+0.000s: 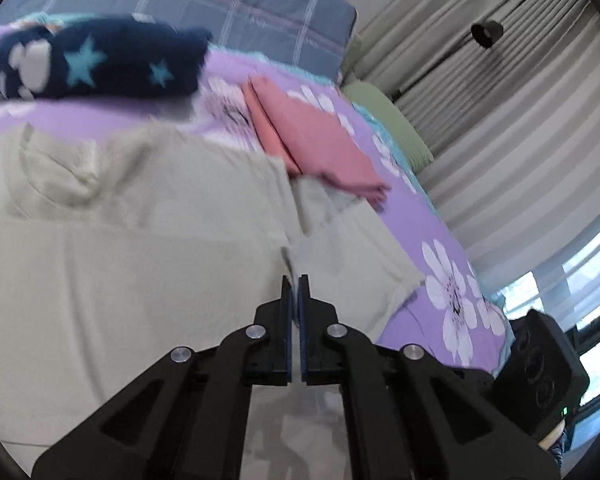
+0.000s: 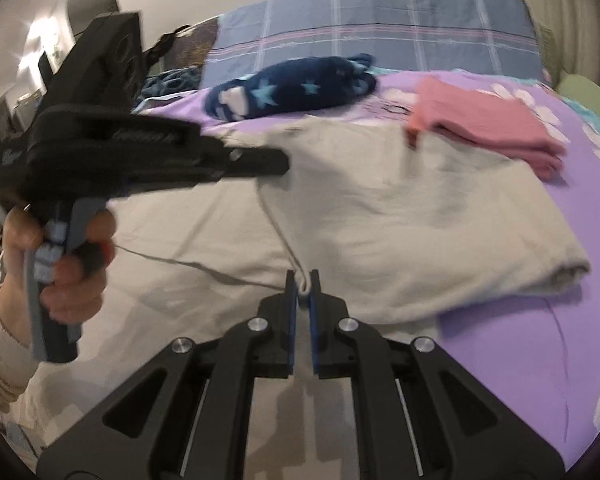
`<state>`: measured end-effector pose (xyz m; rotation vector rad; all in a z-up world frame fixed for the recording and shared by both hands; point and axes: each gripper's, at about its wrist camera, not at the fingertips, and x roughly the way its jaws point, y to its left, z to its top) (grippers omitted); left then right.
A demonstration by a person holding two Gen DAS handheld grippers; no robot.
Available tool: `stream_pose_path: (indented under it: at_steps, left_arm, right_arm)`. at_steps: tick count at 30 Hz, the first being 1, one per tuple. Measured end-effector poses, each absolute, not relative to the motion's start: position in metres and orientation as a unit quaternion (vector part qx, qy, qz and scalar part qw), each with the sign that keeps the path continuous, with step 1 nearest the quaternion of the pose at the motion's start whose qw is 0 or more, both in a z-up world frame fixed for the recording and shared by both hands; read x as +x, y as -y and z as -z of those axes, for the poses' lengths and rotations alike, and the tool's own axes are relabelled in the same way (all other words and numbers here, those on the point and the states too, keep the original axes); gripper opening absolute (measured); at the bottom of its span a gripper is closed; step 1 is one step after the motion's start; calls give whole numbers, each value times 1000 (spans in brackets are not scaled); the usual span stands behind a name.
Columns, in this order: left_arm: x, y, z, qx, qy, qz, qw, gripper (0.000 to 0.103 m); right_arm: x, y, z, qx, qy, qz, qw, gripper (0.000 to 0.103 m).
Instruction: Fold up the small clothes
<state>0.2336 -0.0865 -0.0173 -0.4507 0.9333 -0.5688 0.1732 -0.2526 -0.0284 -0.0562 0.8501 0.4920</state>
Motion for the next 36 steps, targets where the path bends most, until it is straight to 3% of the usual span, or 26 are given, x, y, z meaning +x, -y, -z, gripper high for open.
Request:
stream_pose_path:
  at_steps: [11,13,14,15,28,32,36]
  left_arm:
    - [228,-9,-40,-220,-386,217,869,2]
    - [219,-25,-29,-226,-404,205,862,19]
    - [212,-33,-19,-232,-417,196,857,36]
    - [207,-37,-14,-233,-422,193,855,40]
    - [182,4,58,-207,-502,235,807,44]
    - [197,26,71,-189,-519,236,800,50]
    - [211,32,82,-194,-527,222,797,50]
  right_arm:
    - [177,152,-6,-65,-358,-303,881,5]
    - [177,145,-3,-73,-366,-307,876,5]
    - [177,145,1,-77,-372,-307,873,5]
    - [176,149,6,-79,-381,-302,870,5]
    - [150,210,51,-52,-461,-244,852,9]
    - [135,194,59,-77,-451,-243,856,38]
    - [118,170,67,-170,-407,-233,867,45]
